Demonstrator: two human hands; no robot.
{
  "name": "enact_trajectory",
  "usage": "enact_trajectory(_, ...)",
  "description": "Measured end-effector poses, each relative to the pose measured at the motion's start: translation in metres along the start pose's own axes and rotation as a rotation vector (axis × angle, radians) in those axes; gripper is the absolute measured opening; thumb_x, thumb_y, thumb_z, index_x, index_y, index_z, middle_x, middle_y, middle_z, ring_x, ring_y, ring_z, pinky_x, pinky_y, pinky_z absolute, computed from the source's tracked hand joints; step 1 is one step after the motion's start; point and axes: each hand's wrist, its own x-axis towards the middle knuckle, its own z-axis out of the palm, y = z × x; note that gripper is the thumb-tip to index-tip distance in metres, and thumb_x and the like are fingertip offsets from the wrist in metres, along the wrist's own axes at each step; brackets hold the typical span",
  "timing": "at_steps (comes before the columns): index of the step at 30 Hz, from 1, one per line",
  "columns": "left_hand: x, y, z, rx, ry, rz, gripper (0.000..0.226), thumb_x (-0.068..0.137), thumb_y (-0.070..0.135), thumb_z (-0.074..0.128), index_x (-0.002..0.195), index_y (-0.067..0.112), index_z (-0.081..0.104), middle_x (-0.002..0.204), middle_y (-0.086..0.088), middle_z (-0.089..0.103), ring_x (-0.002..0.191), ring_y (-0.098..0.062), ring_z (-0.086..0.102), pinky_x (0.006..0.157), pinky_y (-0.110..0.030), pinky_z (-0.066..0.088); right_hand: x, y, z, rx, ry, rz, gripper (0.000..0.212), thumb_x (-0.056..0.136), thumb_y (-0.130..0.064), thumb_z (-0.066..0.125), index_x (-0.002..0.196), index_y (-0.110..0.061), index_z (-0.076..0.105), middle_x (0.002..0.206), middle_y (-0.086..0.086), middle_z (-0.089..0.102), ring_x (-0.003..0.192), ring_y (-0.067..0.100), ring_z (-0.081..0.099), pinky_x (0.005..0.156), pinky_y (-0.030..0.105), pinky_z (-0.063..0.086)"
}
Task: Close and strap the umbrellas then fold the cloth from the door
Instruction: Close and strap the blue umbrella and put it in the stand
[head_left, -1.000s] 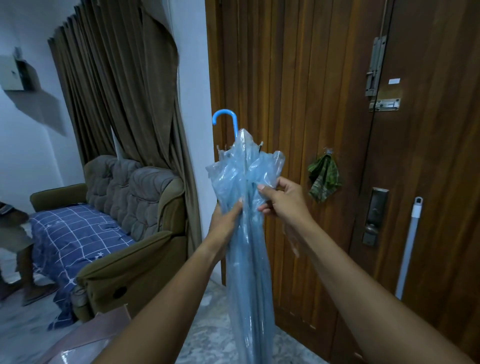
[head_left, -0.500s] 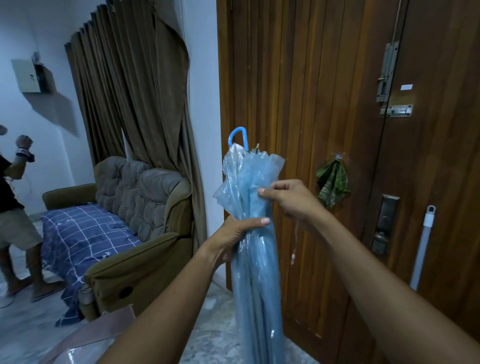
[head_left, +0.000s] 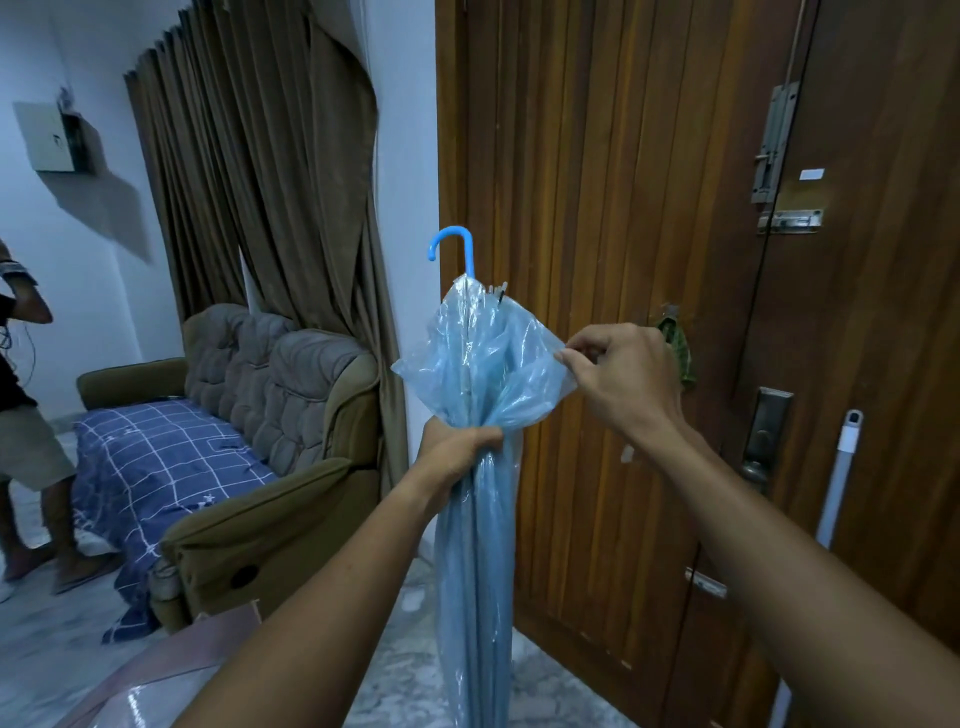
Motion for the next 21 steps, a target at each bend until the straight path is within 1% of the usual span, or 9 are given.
enact_trajectory(3, 0.002, 0.003, 0.0, -0.01, -0.081, -0.035, 0.035, 0.056, -0.001, 0.067, 0.088, 0.012, 0.071, 0.082, -0.009, 0.069, 0.08, -0.03, 0.066, 0.072, -0.044, 0.055, 0.004, 0.0, 0.0, -0.059, 0.087, -0.06, 0.016, 0.087, -0.04, 0.07, 0.085, -0.026, 0.078, 0.081, -0.011, 0.075, 0.074, 0.013, 0.068, 0.06, 0.029, 0.052)
enact_trajectory(6, 0.003, 0.004, -0.002, -0.044, -0.112, -0.094, 0.045, 0.054, 0.004, 0.065, 0.098, 0.006, 0.07, 0.083, -0.012, 0.068, 0.078, -0.032, 0.066, 0.074, -0.045, 0.055, 0.002, -0.003, 0.002, 0.013, 0.094, -0.059, 0.017, 0.086, -0.042, 0.071, 0.086, -0.028, 0.079, 0.08, -0.012, 0.074, 0.074, 0.008, 0.067, 0.062, 0.032, 0.055)
enact_trajectory(8, 0.002, 0.003, -0.003, -0.058, -0.109, -0.115, 0.046, 0.055, 0.004, 0.065, 0.1, 0.004, 0.069, 0.082, -0.012, 0.068, 0.077, -0.032, 0.066, 0.075, -0.045, 0.055, -0.005, -0.005, 0.004, 0.058, 0.113, -0.109, 0.015, 0.084, -0.041, 0.074, 0.084, -0.027, 0.079, 0.077, -0.012, 0.072, 0.07, 0.006, 0.066, 0.06, 0.031, 0.056)
enact_trajectory(11, 0.001, 0.004, -0.003, -0.059, -0.073, -0.112, 0.038, 0.062, -0.001, 0.064, 0.099, 0.005, 0.068, 0.082, -0.013, 0.067, 0.076, -0.03, 0.066, 0.072, -0.042, 0.055, -0.019, -0.01, 0.009, 0.106, 0.098, -0.205, 0.013, 0.084, -0.038, 0.077, 0.08, -0.025, 0.078, 0.074, -0.012, 0.069, 0.065, 0.007, 0.063, 0.056, 0.029, 0.052)
enact_trajectory(15, 0.003, 0.005, -0.003, -0.082, 0.01, -0.097, 0.031, 0.066, -0.011, 0.06, 0.092, 0.003, 0.068, 0.077, -0.013, 0.066, 0.07, -0.029, 0.065, 0.065, -0.037, 0.054, -0.03, -0.007, 0.018, 0.147, -0.015, -0.32, 0.015, 0.087, -0.036, 0.074, 0.079, -0.023, 0.077, 0.072, -0.012, 0.065, 0.063, 0.008, 0.061, 0.053, 0.035, 0.052)
enact_trajectory(17, 0.006, 0.004, -0.006, -0.081, 0.048, -0.12, 0.032, 0.063, -0.008, 0.062, 0.094, 0.0, 0.069, 0.077, -0.012, 0.067, 0.069, -0.028, 0.066, 0.063, -0.035, 0.055, -0.034, -0.001, 0.021, 0.151, -0.046, -0.381, 0.02, 0.091, -0.035, 0.069, 0.078, -0.02, 0.072, 0.073, -0.01, 0.063, 0.062, 0.012, 0.06, 0.052, 0.038, 0.051)
enact_trajectory(18, 0.007, 0.004, -0.009, -0.083, 0.054, -0.134, 0.037, 0.059, -0.005, 0.064, 0.096, -0.002, 0.07, 0.078, -0.012, 0.068, 0.07, -0.028, 0.067, 0.062, -0.035, 0.055, -0.036, 0.002, 0.022, 0.151, -0.042, -0.397, 0.022, 0.092, -0.034, 0.067, 0.077, -0.018, 0.069, 0.073, -0.008, 0.061, 0.061, 0.014, 0.059, 0.051, 0.039, 0.05)
enact_trajectory(20, 0.01, 0.002, -0.015, -0.077, 0.071, -0.149, 0.047, 0.05, 0.002, 0.067, 0.097, -0.003, 0.07, 0.081, -0.013, 0.069, 0.072, -0.029, 0.067, 0.061, -0.034, 0.055, -0.035, 0.006, 0.021, 0.16, -0.022, -0.392, 0.024, 0.094, -0.033, 0.065, 0.076, -0.017, 0.064, 0.074, -0.009, 0.057, 0.06, 0.015, 0.056, 0.05, 0.041, 0.049)
enact_trajectory(21, 0.012, 0.002, -0.018, -0.065, 0.079, -0.153, 0.048, 0.048, 0.004, 0.067, 0.095, -0.001, 0.07, 0.082, -0.013, 0.068, 0.072, -0.029, 0.066, 0.061, -0.035, 0.055, -0.034, 0.007, 0.02, 0.166, -0.012, -0.389, 0.023, 0.094, -0.032, 0.066, 0.077, -0.017, 0.063, 0.075, -0.011, 0.056, 0.06, 0.014, 0.055, 0.051, 0.041, 0.048)
